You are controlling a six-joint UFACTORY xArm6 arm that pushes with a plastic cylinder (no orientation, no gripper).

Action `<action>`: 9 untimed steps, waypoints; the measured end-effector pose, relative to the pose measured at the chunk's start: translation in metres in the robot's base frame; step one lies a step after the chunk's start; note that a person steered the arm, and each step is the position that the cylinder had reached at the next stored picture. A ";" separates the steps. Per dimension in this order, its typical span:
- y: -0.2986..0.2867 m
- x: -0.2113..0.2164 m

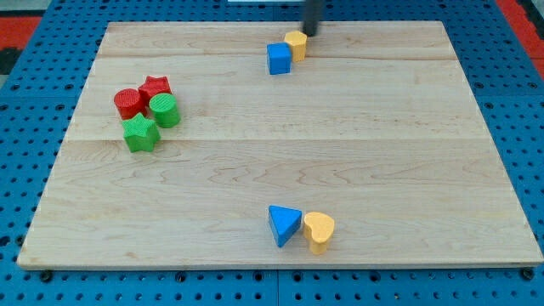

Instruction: Slide the blue cube closer to the yellow heart

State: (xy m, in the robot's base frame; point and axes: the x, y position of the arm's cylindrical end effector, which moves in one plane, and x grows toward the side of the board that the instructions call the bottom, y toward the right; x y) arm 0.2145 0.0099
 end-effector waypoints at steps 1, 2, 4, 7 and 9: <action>-0.008 0.104; -0.010 0.138; 0.010 0.231; 0.057 0.233; -0.045 0.305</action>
